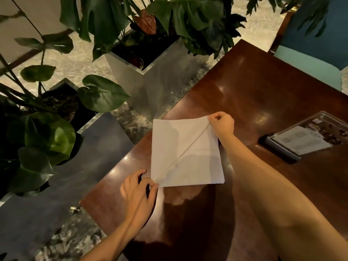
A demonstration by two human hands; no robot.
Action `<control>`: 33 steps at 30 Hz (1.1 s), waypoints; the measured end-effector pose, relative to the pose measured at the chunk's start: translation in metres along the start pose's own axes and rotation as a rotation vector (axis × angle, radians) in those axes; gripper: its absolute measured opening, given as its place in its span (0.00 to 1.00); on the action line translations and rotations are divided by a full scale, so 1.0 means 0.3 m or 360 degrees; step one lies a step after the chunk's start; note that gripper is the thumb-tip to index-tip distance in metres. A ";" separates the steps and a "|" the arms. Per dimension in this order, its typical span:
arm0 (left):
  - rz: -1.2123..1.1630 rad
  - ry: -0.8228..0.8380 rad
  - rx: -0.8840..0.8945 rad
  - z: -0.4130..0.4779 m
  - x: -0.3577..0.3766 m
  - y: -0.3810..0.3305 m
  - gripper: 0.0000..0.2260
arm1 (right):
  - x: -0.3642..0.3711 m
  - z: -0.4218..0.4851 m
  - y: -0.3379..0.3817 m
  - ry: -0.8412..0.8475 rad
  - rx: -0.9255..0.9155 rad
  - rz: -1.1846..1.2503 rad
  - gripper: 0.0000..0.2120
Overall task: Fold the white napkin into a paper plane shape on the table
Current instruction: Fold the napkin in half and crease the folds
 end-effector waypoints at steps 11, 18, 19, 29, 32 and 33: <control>0.0094 -0.0046 0.0080 0.054 -0.012 0.013 0.07 | -0.015 -0.012 -0.006 0.0081 -0.0067 0.0145 0.06; 0.0024 -0.0035 0.0043 0.064 0.000 0.021 0.03 | -0.044 -0.008 -0.007 0.0012 -0.0085 0.0188 0.10; 0.0040 -0.0029 0.0055 0.063 -0.001 0.020 0.04 | -0.045 -0.008 -0.004 -0.0008 -0.0079 0.0225 0.09; 0.0101 -0.0034 0.0148 0.072 -0.002 -0.002 0.06 | -0.066 -0.020 0.052 0.0030 -0.0219 0.0143 0.14; 0.0185 -0.0020 0.0194 0.067 -0.001 -0.018 0.11 | -0.116 -0.052 0.023 -0.0162 -0.0136 0.0247 0.18; 0.0220 -0.0019 0.0202 0.064 -0.003 -0.026 0.12 | -0.120 -0.074 0.003 -0.0206 -0.0118 0.0232 0.17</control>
Point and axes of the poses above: each hand's wrist, its own z-axis towards the middle knuckle, its own x-axis out of the palm, y = z × x, the point moved 8 cm from there along z, towards the middle knuckle, and after that the axes turned 4 degrees about z, right-handed, at the moved point
